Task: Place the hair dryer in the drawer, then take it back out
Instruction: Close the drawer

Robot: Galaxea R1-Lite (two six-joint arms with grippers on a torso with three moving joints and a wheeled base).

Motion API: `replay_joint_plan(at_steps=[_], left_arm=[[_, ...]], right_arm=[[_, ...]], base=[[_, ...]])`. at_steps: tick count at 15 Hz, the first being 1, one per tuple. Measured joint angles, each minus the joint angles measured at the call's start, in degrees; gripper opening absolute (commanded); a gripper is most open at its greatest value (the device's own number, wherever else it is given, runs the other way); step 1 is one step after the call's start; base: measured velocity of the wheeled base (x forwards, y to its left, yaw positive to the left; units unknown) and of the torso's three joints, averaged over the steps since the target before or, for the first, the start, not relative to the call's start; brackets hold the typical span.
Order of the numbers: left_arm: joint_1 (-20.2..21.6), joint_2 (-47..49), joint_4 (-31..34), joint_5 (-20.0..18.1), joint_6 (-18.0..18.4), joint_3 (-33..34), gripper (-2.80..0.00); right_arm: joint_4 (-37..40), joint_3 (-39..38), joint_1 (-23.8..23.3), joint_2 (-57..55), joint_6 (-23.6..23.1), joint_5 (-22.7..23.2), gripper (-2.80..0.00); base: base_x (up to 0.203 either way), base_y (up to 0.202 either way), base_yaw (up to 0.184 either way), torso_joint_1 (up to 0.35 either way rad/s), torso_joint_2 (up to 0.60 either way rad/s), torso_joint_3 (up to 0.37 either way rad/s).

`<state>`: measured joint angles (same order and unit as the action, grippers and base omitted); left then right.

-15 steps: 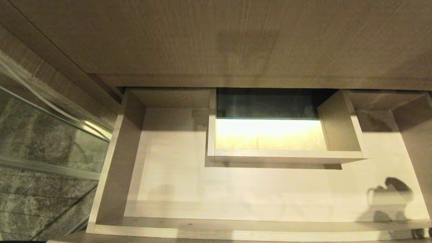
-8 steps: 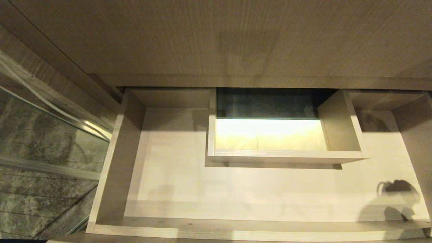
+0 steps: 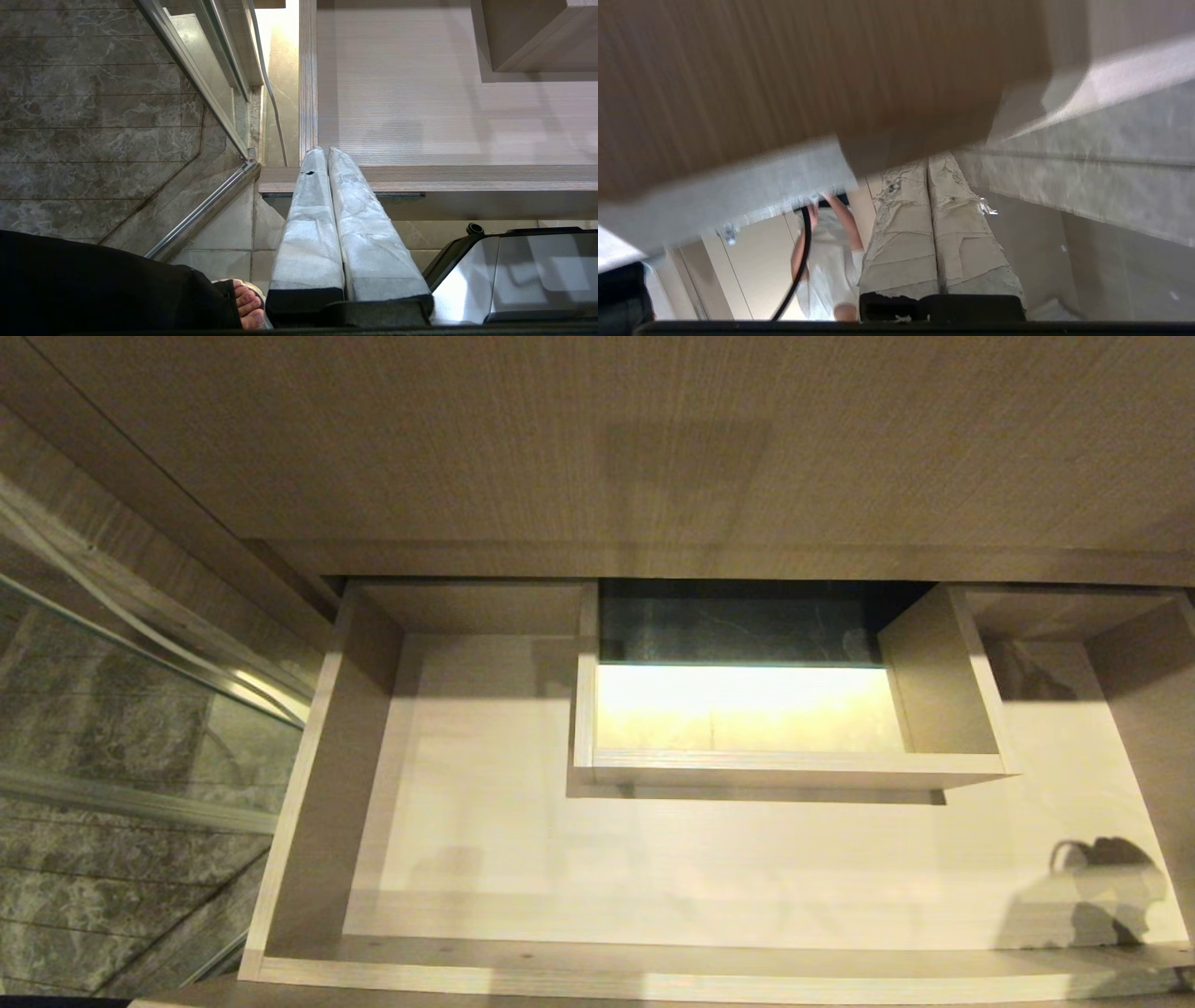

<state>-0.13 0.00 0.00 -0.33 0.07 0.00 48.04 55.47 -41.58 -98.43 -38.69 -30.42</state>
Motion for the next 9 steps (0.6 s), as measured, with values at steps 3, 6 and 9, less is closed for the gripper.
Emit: replay_joint_plan(at_steps=[3,6,9], left_arm=[[0.00,0.00,0.00,-0.02,0.02,0.00,-2.80],[0.00,0.00,0.00,-0.02,0.04,0.00,-2.80],[0.00,0.00,0.00,0.00,0.02,0.00,-2.80]], right_arm=[[-2.04,0.57,-0.04,-0.69,-0.08,1.23,-2.80],[-2.95,0.73,-0.12,-0.65,-0.13,3.53,-2.80],[-4.49,1.07,-0.15,-0.34,-0.26,5.71,-2.80]], base=[[0.000,0.000,0.000,0.000,0.00,0.000],[0.000,0.000,0.000,0.000,0.00,0.000],[0.000,0.000,0.000,0.000,0.00,0.000]])
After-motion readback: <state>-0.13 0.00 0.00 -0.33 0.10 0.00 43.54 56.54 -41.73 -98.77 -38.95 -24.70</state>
